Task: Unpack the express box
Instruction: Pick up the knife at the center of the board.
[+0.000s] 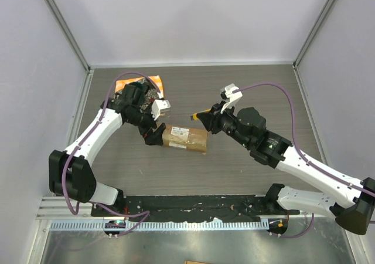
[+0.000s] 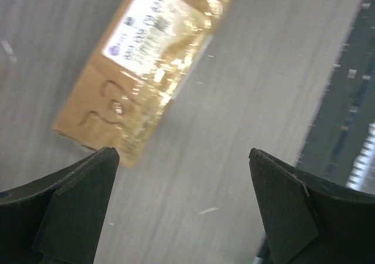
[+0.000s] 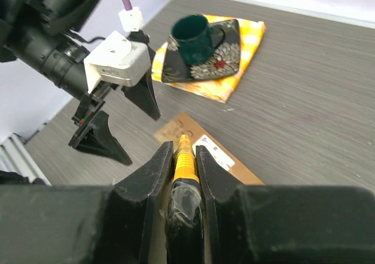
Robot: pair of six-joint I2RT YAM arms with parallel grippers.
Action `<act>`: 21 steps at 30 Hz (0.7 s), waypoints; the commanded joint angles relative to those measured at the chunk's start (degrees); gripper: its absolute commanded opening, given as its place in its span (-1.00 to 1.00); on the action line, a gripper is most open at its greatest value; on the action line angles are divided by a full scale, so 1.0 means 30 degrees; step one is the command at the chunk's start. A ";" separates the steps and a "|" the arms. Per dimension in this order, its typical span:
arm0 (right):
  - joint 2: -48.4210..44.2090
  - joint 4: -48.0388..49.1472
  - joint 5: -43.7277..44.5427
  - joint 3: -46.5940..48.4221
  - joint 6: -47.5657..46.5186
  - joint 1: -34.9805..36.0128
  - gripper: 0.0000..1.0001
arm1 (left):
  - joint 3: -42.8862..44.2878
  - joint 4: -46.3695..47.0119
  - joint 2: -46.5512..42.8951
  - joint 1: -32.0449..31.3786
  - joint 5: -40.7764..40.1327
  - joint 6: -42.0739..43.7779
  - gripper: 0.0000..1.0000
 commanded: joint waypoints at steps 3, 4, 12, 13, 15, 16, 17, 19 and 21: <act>0.0323 -0.0702 0.1776 0.0317 -0.1138 -0.0016 -0.99 | -0.2099 0.7135 -0.0818 -0.0093 -0.2650 0.1186 0.99; 0.0528 -0.0702 0.1777 0.0376 -0.1197 -0.0016 -0.99 | -0.2827 0.7604 -0.1109 -0.0093 -0.2592 0.1624 1.00; 0.1407 -0.0703 0.1250 0.0815 -0.1578 -0.0045 -0.99 | -0.4240 0.8809 -0.0350 -0.0093 -0.1130 0.5580 0.99; 0.1437 -0.0702 0.1191 0.0845 -0.1608 -0.0045 -0.99 | -0.4270 0.8868 -0.0263 -0.0093 -0.0923 0.5844 0.99; 0.1467 -0.0702 0.1161 0.0845 -0.1579 -0.0045 -0.98 | -0.4154 0.8460 0.0176 -0.0093 -0.0251 0.6957 1.00; 0.1496 -0.0702 0.1190 0.0874 -0.1579 -0.0074 -0.99 | -0.4153 0.8459 0.0293 -0.0093 -0.0131 0.7192 1.00; 0.1467 -0.0702 0.1162 0.0845 -0.1608 -0.0074 -0.99 | -0.4095 0.8401 0.0497 -0.0093 -0.0072 0.7542 0.99; 0.1438 -0.0702 0.1132 0.0874 -0.1637 -0.0045 -0.99 | -0.3891 0.8341 0.0996 -0.0093 0.0017 0.8218 0.99; 0.1350 -0.0760 0.1249 0.0816 -0.1754 -0.0045 -0.98 | -0.3773 0.8196 0.1463 -0.0093 0.0046 0.8743 0.99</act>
